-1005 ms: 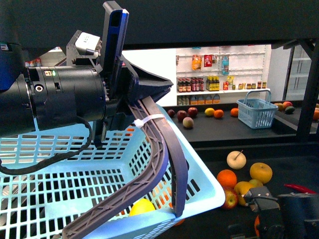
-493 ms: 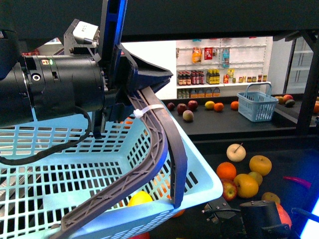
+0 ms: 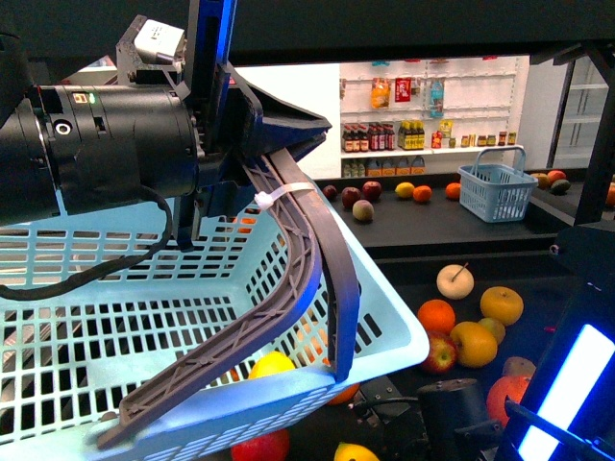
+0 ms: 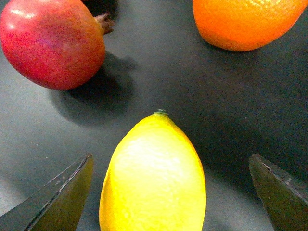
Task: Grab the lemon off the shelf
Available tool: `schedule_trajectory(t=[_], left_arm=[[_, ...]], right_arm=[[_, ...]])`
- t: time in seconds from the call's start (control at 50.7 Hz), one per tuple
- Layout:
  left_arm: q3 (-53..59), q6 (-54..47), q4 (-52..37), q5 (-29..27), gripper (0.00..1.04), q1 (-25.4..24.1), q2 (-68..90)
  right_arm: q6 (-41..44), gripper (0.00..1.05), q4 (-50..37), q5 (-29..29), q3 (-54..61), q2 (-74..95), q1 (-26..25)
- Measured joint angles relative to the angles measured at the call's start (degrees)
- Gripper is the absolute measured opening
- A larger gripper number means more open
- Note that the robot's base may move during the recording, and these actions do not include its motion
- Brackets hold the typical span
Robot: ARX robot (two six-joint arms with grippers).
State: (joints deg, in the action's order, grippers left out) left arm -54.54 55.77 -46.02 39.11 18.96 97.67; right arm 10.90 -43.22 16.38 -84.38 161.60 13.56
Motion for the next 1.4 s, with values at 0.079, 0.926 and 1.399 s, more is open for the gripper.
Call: schedule_trajectory(t=[0.079,0.926,1.399], left_arm=[[0.0,-0.02,0.0,0.0,0.07,0.0,0.0],[0.0,0.0,0.0,0.09,0.07,0.0,0.0],[0.0,0.0,0.0,0.09,0.07,0.0,0.0]], right_arm=[[0.44,0.97,0.68,-0.02,-1.07,0.83,0.13],[5.16,0.6,7.89,0.57,-6.19,2.89,1.18],[1.73,0.59,5.66,-10.23,0.39,-4.35,-3.89]])
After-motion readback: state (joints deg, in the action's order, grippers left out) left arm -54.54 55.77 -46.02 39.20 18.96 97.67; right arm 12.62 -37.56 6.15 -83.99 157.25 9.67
